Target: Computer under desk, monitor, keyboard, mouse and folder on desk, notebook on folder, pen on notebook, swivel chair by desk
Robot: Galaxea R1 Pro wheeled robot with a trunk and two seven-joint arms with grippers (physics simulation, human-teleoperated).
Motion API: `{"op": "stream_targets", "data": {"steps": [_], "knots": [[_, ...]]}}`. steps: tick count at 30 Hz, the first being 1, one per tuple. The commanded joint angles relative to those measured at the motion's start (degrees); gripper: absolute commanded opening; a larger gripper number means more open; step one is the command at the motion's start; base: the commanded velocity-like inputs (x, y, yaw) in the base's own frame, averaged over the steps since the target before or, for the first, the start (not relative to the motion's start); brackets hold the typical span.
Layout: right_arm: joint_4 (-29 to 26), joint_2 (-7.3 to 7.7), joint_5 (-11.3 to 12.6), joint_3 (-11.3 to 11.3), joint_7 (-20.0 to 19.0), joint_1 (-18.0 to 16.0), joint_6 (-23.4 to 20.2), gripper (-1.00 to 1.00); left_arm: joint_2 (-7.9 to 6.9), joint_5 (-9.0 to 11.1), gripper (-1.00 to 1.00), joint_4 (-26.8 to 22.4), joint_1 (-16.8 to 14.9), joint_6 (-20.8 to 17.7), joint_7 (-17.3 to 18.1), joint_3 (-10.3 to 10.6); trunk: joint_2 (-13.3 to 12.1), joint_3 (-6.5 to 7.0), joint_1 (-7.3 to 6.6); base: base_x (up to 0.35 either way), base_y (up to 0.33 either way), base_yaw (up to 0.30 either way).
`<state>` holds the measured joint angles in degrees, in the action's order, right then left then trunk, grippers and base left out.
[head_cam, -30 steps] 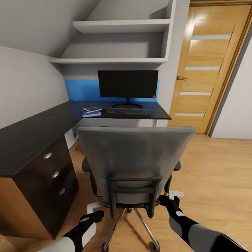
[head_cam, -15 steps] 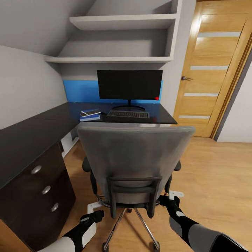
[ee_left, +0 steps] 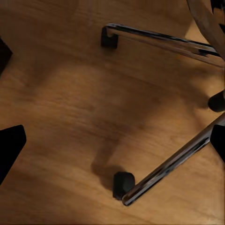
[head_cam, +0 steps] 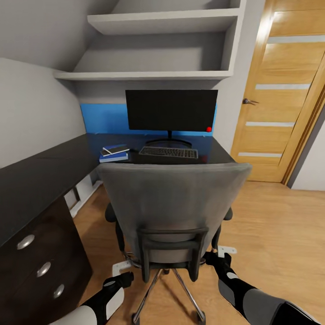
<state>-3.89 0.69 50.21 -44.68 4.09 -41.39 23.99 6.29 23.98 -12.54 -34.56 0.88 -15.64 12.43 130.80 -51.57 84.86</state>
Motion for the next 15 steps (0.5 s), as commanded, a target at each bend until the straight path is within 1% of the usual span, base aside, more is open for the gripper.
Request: {"op": "stream_targets", "data": {"steps": [1, 8, 13, 15], "knots": [[-0.24, 0.01, -0.47, -0.85, 0.31, -0.01, -0.08, 1.0, 0.04, 0.63, 1.0, -0.12, -0.07, 0.08, 0.08, 1.01, 0.02, -0.04, 0.02, 0.306, -0.181, 0.0], [-0.24, 0.01, -0.47, -0.85, 0.31, -0.01, -0.08, 1.0, 0.04, 0.63, 1.0, -0.08, -0.07, 0.08, 0.09, 1.1, 0.02, -0.04, 0.02, 0.302, -0.185, 0.0], [-0.24, 0.01, -0.47, -0.85, 0.31, -0.01, -0.08, 1.0, 0.03, 0.63, 1.0, -0.11, -0.07, 0.08, 0.09, 1.11, 0.02, -0.04, 0.02, 0.314, -0.115, 0.0], [-0.24, 0.01, -0.47, -0.85, 0.31, -0.01, -0.08, 1.0, -0.02, 0.63, 1.0, -0.09, -0.07, 0.08, 0.08, 1.11, 0.02, -0.04, 0.02, 0.319, -0.037, 0.0]]}}
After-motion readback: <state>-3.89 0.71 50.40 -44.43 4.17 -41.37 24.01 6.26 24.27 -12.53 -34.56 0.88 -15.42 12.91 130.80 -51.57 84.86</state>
